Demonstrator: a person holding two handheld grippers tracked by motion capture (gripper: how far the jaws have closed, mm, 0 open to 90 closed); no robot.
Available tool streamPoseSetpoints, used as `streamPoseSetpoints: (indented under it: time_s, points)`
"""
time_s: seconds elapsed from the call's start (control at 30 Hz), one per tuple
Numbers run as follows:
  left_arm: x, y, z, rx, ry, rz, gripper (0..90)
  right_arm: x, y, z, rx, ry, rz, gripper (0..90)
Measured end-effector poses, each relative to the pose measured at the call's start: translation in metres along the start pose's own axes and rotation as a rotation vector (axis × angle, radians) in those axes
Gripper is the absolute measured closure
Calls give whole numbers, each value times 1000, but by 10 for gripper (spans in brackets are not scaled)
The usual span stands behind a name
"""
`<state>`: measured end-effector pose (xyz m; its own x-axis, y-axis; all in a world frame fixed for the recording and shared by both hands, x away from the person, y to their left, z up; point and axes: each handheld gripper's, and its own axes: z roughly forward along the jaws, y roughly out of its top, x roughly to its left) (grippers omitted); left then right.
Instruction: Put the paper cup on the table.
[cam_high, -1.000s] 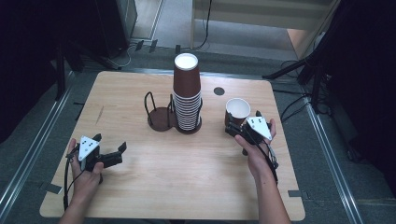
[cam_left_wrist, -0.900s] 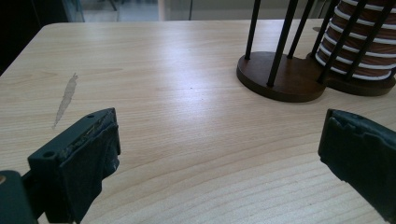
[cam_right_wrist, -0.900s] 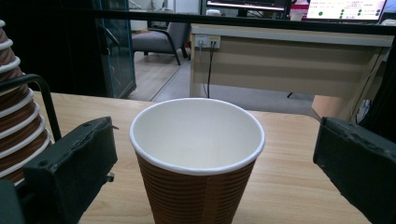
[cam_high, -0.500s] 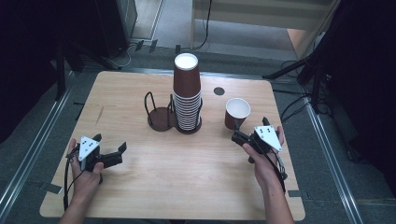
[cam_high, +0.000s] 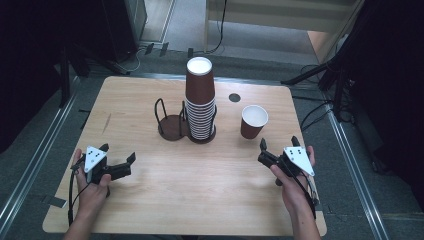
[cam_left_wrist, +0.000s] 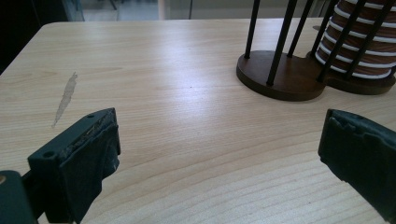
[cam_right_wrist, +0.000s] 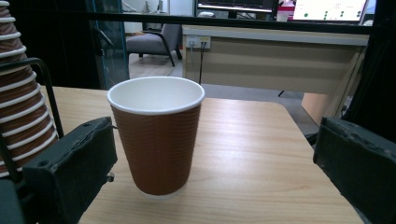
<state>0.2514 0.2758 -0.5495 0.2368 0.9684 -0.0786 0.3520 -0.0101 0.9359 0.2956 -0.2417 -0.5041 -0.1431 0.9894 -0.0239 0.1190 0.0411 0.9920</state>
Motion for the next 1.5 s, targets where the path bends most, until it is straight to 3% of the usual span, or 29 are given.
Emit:
streamPoseSetpoints:
  time_s: [0.87, 1.5]
  points:
    - [0, 0, 0, 0, -2, -7, 0, -52, -27, -37, 43, -108, 7, 0]
    - [1, 0, 0, 5, -8, -15, 0, -66, -38, -59, 66, -138, 34, 0]
